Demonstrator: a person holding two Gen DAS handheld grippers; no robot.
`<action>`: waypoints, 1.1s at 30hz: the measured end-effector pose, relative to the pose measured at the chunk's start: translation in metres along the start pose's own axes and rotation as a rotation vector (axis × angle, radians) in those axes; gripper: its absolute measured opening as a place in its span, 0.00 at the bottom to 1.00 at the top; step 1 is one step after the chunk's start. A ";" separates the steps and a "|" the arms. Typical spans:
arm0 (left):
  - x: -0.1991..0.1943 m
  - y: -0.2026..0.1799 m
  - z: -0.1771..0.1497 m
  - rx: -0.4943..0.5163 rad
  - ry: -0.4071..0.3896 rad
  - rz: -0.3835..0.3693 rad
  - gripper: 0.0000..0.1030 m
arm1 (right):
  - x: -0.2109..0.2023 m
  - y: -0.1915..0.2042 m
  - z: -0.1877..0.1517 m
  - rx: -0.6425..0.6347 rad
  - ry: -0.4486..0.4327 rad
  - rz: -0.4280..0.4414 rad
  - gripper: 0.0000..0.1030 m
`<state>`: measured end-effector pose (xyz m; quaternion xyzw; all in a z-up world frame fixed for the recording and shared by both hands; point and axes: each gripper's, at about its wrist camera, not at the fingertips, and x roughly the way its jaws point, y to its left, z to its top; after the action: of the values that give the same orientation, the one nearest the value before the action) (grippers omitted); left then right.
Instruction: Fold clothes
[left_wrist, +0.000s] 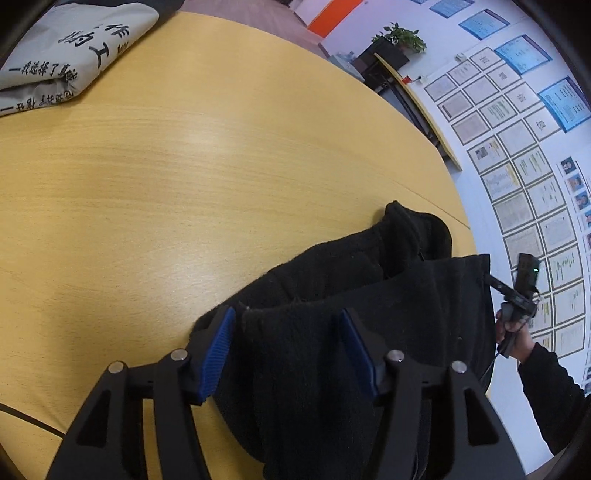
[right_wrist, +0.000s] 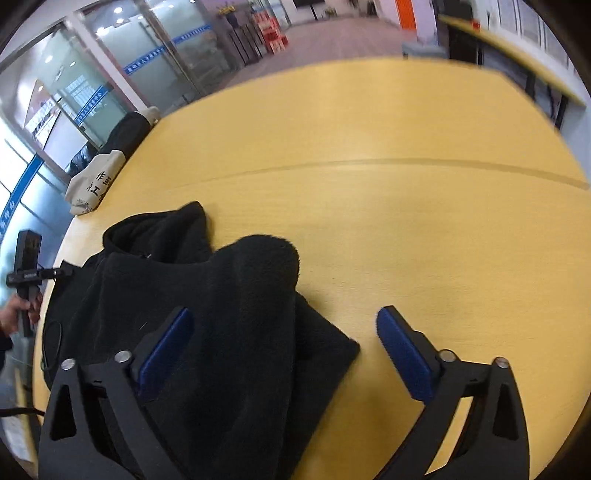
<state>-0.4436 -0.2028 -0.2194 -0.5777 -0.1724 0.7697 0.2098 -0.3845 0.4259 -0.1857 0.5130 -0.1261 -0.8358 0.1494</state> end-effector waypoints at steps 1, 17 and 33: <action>-0.001 0.001 0.000 -0.014 0.001 0.000 0.37 | 0.009 -0.005 0.004 0.028 0.010 0.027 0.71; -0.042 -0.039 0.071 0.122 -0.197 0.015 0.17 | -0.044 0.001 0.015 0.041 -0.251 -0.002 0.16; -0.136 -0.108 0.016 0.393 -0.348 0.194 0.83 | -0.164 0.055 -0.133 0.169 -0.457 -0.044 0.98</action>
<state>-0.4119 -0.1821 -0.0489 -0.3989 0.0028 0.8925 0.2104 -0.1886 0.4299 -0.0903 0.3238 -0.2151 -0.9197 0.0552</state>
